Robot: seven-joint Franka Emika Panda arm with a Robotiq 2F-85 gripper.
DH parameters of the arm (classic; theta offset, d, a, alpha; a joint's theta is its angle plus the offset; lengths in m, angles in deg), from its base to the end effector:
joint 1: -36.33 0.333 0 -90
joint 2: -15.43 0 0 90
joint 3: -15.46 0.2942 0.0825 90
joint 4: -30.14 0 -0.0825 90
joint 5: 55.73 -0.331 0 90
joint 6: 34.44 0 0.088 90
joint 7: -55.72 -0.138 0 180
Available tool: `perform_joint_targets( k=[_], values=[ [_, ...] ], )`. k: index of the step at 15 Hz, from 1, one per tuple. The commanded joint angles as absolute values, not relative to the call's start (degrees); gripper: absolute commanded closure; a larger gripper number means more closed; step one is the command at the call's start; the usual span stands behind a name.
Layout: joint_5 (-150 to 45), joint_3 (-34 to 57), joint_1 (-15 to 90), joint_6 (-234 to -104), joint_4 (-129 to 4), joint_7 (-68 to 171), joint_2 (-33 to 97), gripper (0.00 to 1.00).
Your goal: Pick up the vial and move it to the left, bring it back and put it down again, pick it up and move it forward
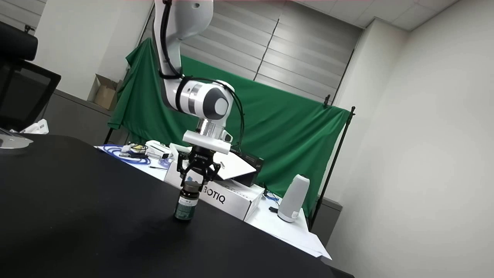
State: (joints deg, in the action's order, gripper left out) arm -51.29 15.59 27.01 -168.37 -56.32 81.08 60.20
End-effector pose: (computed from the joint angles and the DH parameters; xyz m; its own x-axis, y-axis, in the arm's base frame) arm 0.6545 -0.1091 0.1940 0.9444 0.3283 0.0170 0.3264 -0.9426 0.0707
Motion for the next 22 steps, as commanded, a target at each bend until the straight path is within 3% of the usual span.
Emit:
perform_joint_targets(
  k=[1,3,4,5,7,22],
  values=[
    [-51.36,15.65,26.57,-167.00,-53.21,79.67,62.08,0.64],
    [-51.38,15.63,26.60,-166.70,-52.92,79.48,62.10,0.64],
    [-51.39,15.77,26.62,-166.19,-52.89,79.71,61.80,0.14],
    [-51.20,15.71,26.80,-165.76,-52.96,79.67,61.40,0.13],
    [-50.87,15.64,27.28,-163.81,-53.17,79.54,59.84,0.02],
    [-47.77,14.74,29.63,-161.35,-55.58,79.39,50.79,0.00]
  ],
)
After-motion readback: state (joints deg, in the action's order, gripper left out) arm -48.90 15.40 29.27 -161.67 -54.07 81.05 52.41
